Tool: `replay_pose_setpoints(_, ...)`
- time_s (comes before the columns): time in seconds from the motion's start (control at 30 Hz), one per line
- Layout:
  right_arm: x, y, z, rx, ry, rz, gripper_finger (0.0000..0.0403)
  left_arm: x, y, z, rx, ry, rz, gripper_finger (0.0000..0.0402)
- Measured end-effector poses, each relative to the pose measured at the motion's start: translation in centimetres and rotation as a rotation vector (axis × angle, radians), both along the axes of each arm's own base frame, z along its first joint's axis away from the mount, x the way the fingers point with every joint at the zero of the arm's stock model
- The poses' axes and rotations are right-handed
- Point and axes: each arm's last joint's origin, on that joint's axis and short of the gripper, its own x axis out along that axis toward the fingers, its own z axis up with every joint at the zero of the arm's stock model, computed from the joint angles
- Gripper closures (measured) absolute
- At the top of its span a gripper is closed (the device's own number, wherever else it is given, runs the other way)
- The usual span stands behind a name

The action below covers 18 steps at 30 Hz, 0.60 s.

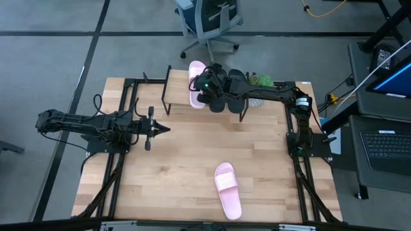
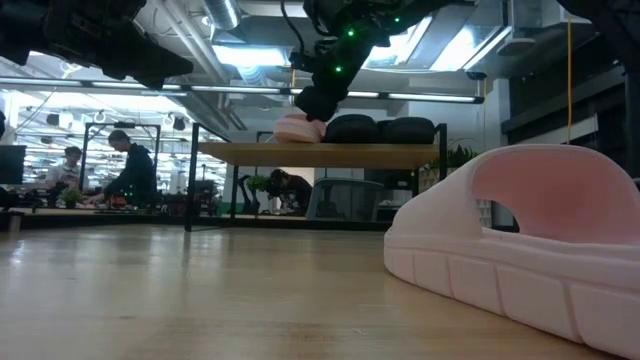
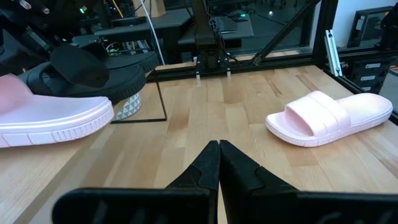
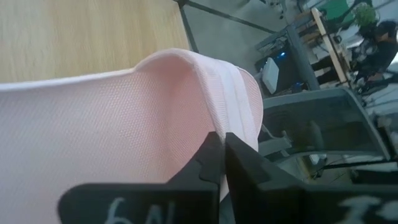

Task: Pick and place slides into the shelf
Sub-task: Put the left pink slides on the shelf

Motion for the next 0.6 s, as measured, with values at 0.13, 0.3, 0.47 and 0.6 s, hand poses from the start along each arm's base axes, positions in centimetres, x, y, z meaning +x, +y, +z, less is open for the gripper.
replay_pose_setpoints(0.13, 0.06, -0.02, 0.03, -0.009, 0.004, 0.008, 0.0387, 0.0, 0.0, 0.0, 0.0, 0.0, 0.0, 0.0398)
replay_pose_setpoints(0.3, 0.06, -0.02, 0.04, -0.01, 0.003, 0.008, 0.0383, 0.0, 0.0, 0.0, 0.0, 0.0, 0.0, 0.0398)
replay_pose_setpoints(0.47, 0.06, -0.02, 0.06, -0.015, 0.004, 0.001, 0.0394, 0.0, 0.0, 0.0, 0.0, 0.0, 0.0, 0.0398)
replay_pose_setpoints(0.6, 0.01, -0.06, 0.08, -0.037, 0.022, -0.009, 0.0396, 0.0, 0.0, 0.0, 0.0, 0.0, 0.0, 0.0398)
